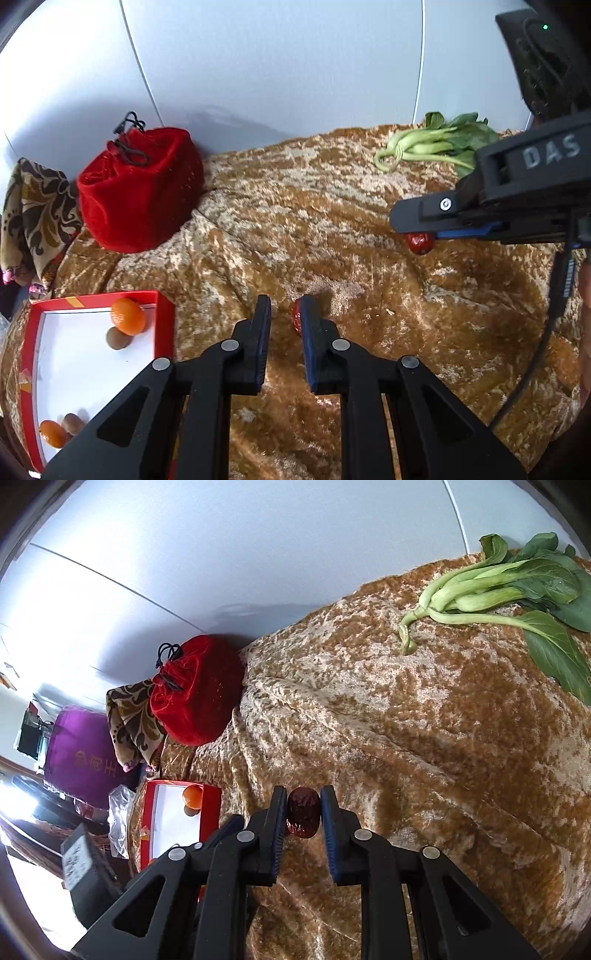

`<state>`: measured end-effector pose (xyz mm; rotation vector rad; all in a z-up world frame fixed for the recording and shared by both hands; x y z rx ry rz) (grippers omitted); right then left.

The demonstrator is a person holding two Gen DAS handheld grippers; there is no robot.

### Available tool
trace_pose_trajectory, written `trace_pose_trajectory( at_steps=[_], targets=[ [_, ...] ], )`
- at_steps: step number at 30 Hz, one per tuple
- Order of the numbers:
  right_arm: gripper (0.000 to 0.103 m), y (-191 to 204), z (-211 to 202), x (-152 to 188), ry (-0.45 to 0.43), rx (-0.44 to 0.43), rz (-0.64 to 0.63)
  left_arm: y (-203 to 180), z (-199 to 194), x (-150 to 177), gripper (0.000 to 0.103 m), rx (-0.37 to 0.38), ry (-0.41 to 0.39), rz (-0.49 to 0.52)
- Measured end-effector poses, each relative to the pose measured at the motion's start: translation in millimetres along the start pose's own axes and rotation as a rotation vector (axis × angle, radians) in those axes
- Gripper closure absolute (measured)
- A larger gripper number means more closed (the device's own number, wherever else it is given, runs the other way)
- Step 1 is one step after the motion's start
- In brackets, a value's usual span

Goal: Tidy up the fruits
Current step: 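Grasp a red date with the right tool while the left tool grasps another date, then carry both held dates over the white tray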

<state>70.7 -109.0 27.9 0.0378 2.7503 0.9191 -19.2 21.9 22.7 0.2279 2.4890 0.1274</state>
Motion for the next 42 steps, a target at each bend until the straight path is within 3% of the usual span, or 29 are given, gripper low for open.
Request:
trace_pose_trajectory(
  at_steps=[11, 26, 36, 42],
  targets=[
    [0.084, 8.2, 3.3, 2.7, -0.019, 0.011, -0.021, 15.4, -31.7, -6.1, 0.089, 0.001, -0.065, -0.043],
    [0.084, 43.6, 23.9, 18.8, 0.0, -0.006, -0.101, 57.9, -59.8, 5.9, 0.089, -0.061, -0.099, -0.111],
    [0.084, 92.2, 53.2, 51.8, 0.047, -0.056, -0.21, 126.3, -79.1, 33.8, 0.089, -0.175, -0.067, -0.26],
    [0.084, 119.8, 65.8, 83.1, 0.091, -0.127, -0.28, 174.8, -97.5, 67.3, 0.089, -0.307, -0.032, -0.37]
  ],
)
Point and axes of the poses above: each gripper's, at about its wrist camera, not at the fingertips, and z roughly the way its jaws point, y to its left, x to its underside, the point moved 4 cm from there along z, roughly the way its jaws point, and after that the axes turned 4 degrees about z, right-handed, at the moved point
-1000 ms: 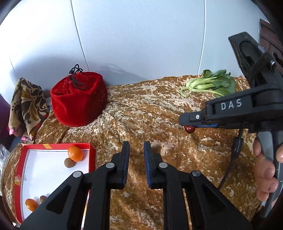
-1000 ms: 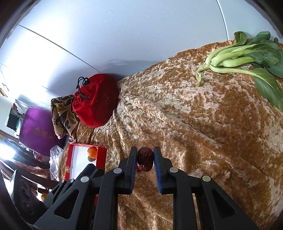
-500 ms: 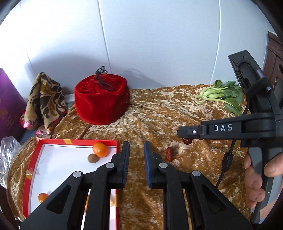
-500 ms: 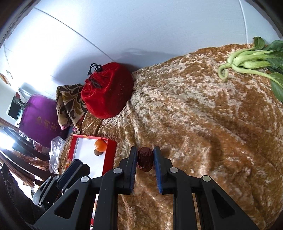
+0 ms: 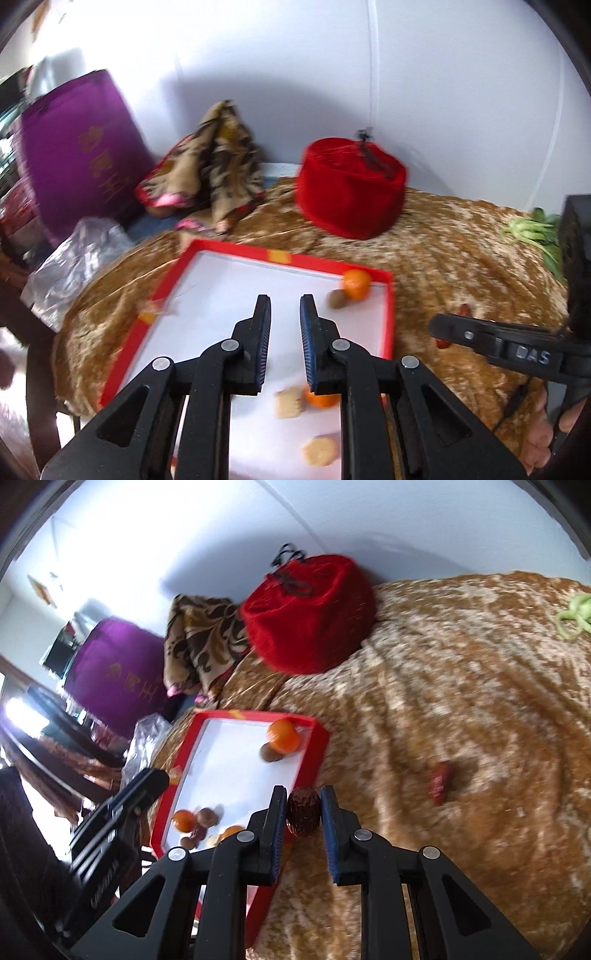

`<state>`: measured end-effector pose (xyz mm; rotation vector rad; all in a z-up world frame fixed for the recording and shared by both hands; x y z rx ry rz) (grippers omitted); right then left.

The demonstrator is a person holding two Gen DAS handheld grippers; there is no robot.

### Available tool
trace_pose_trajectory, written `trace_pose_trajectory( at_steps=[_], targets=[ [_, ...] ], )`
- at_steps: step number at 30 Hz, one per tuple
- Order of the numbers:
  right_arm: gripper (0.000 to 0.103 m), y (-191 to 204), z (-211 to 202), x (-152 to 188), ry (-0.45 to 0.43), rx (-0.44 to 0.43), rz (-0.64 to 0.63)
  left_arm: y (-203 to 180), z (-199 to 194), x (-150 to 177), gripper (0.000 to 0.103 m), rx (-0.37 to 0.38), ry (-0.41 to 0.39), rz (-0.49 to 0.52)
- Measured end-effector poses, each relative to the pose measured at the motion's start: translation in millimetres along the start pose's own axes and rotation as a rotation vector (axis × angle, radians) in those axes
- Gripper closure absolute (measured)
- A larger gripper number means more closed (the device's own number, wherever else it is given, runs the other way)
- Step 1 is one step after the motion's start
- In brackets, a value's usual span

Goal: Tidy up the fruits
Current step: 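Carry both held dates over the white tray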

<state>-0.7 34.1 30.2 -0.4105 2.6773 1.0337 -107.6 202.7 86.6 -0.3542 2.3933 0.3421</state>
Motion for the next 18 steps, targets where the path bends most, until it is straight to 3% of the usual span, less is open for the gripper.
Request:
trace_pose_trajectory(
  at_steps=[7, 18],
  targets=[
    [0.084, 43.9, 24.2, 28.5, 0.051, -0.056, -0.131, 53.3, 18.6, 30.2, 0.089, -0.112, 0.117, -0.06],
    [0.084, 70.2, 61.9, 75.1, 0.168, -0.035, -0.245, 47.6, 43.8, 54.4, 0.089, -0.095, 0.262, 0.014]
  ],
)
Point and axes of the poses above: each gripper's, at about its wrist camera, not at the fingertips, and z roughly the way its jaws point, y to its left, x to its underside, the point moved 4 cm from there along z, roughly the way its jaws point, and after that the axes turned 4 degrees about z, right-handed, at the moved point
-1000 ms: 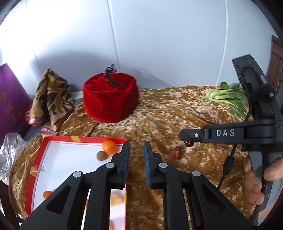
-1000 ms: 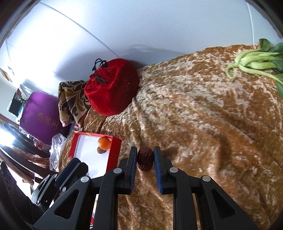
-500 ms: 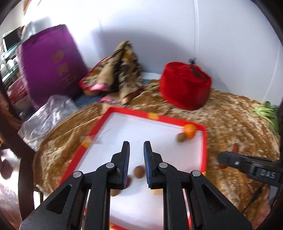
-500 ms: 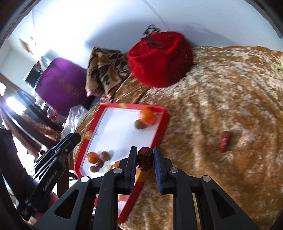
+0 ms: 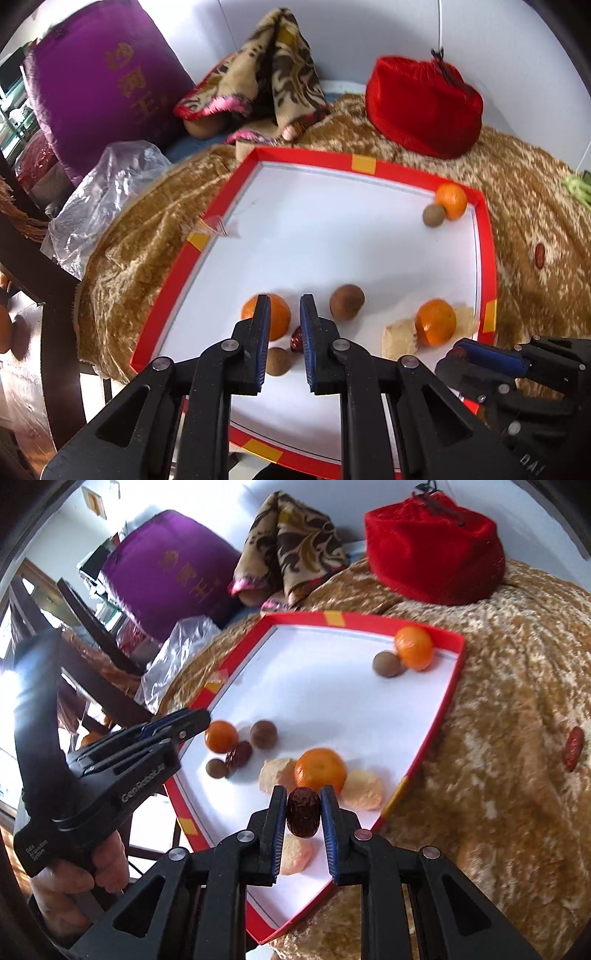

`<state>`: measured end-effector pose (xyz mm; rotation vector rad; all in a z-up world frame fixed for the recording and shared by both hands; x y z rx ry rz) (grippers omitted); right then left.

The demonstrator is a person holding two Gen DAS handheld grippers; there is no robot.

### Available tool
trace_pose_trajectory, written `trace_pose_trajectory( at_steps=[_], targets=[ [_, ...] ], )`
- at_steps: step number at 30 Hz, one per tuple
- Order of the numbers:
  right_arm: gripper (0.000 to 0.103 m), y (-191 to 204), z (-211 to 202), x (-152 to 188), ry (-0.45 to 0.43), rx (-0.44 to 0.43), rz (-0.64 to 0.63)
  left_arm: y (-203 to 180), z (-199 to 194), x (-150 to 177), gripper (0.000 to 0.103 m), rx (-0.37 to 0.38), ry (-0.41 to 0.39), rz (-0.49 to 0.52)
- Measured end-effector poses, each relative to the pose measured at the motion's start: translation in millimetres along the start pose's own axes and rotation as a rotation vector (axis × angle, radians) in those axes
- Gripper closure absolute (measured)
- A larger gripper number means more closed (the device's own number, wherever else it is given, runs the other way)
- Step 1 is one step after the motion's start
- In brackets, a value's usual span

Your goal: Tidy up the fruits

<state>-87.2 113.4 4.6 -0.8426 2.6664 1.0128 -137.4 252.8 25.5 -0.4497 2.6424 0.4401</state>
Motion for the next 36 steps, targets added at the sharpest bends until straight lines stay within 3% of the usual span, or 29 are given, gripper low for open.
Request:
trace_pose_trajectory(
  at_steps=[3, 7, 16, 20, 24, 27, 31, 36],
  targets=[
    [0.084, 7.3, 7.6, 8.8, 0.03, 0.001, -0.024, -3.7, 8.4, 5.8, 0.089, -0.007, 0.041, 0.019],
    [0.082, 14.9, 9.1, 18.2, 0.044, 0.01, -0.055, -1.9, 9.8, 6.5, 0.089, -0.063, 0.037, 0.033],
    [0.081, 14.3, -10.5, 16.2, 0.013, -0.001, -0.062, -9.3, 8.7, 1.8, 0.089, -0.056, 0.034, 0.039],
    [0.081, 3.3, -28.9, 4.1, -0.023, -0.014, -0.017, -15.3, -9.4, -12.5, 0.089, -0.081, -0.072, 0.04],
    [0.08, -36.3, -72.3, -18.9, -0.134, 0.007, 0.121, -60.0, -34.8, -35.9, 0.086, 0.063, -0.195, 0.089],
    [0.08, -86.0, -112.7, -31.6, -0.234, 0.049, 0.279, -111.8, -41.5, -49.3, 0.085, 0.218, -0.22, 0.156],
    [0.08, -155.9, -160.9, -30.8, -0.333, 0.088, 0.48, -182.9, -37.7, -64.4, 0.085, 0.379, -0.204, 0.246],
    [0.08, -212.2, -199.4, -24.9, -0.396, 0.081, 0.623, -237.1, -7.5, -69.7, 0.085, 0.495, -0.097, 0.276]
  ],
)
Point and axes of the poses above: each gripper's, at about its wrist camera, not at the fingertips, and z roughly the way its jaws point, y to its left, x to its underside, the point moved 4 cm from there along z, roughly the way its jaws point, and after that the axes turned 4 degrees about z, right-handed, at the moved point
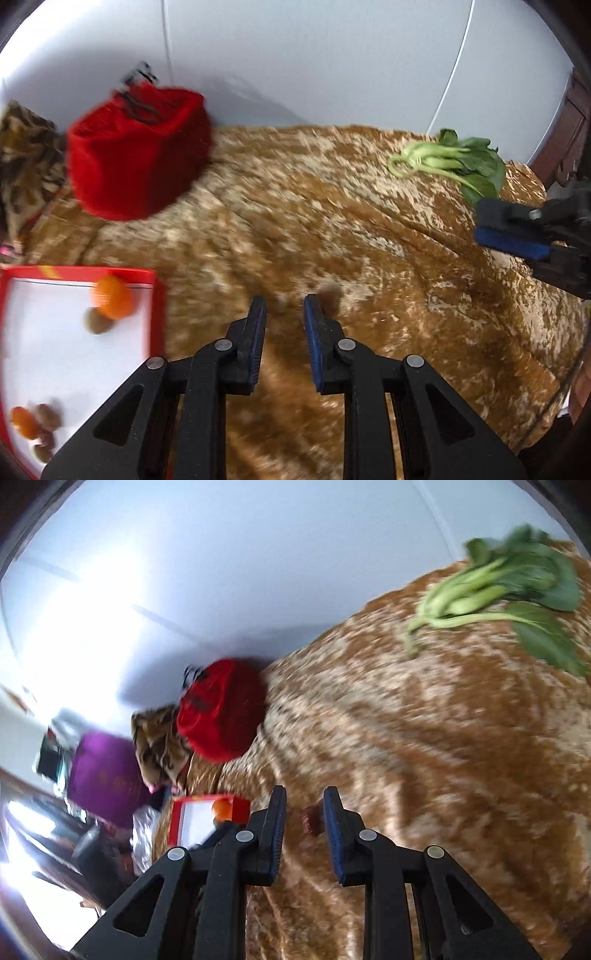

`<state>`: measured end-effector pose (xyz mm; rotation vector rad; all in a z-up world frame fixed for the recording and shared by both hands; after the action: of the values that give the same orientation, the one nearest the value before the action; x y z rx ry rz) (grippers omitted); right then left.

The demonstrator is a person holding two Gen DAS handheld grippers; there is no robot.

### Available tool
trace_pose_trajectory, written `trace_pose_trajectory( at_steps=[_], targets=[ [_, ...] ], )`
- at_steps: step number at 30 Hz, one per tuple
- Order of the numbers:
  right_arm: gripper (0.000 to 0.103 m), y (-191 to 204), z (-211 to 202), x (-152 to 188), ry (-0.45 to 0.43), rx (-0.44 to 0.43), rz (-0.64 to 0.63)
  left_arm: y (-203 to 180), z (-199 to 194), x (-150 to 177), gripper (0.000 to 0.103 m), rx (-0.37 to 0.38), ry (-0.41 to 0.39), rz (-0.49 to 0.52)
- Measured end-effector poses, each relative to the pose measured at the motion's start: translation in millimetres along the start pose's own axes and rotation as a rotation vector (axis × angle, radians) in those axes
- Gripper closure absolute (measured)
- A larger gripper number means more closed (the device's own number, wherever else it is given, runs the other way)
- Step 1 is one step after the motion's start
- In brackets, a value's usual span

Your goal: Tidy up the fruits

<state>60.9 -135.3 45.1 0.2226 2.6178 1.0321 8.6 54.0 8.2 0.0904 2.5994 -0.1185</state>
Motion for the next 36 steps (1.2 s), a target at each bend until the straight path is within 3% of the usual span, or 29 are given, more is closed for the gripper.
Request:
trace_pose_trajectory(
  at_steps=[2, 9, 24, 30, 36],
  targets=[
    [0.08, -8.8, -9.4, -8.1, -0.013, -0.005, 0.023, -2.3, 18.8, -1.2, 0.085, 0.036, 0.045, -0.025],
    [0.08, -13.6, -21.9, -12.2, -0.009, -0.025, 0.011, -15.6, 44.1, 1.0, 0.084, 0.038, 0.09, 0.0],
    [0.08, -10.1, -20.0, -11.2, -0.011, -0.015, -0.008, -21.4, 43.8, 6.0, 0.086, 0.05, 0.072, 0.064],
    [0.08, -8.0, -17.8, -9.8, -0.01, -0.009, -0.02, -19.8, 24.9, 6.7, 0.089, 0.058, 0.041, 0.061],
    [0.08, 5.9, -6.5, 1.6, 0.023, -0.013, -0.066, 8.3, -21.5, 13.9, 0.089, -0.034, -0.021, 0.053]
  ],
)
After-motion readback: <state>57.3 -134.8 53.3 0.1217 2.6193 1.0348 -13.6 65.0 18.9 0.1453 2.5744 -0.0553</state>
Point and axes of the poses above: each gripper's, at about its wrist camera, not at the fingertips, and z roughly the way its jaws point, y to its left, x to its underside, the point moved 4 cm from there along z, roughly the way its jaws point, and after that the axes turned 4 degrees about z, right-handed, at the moved point
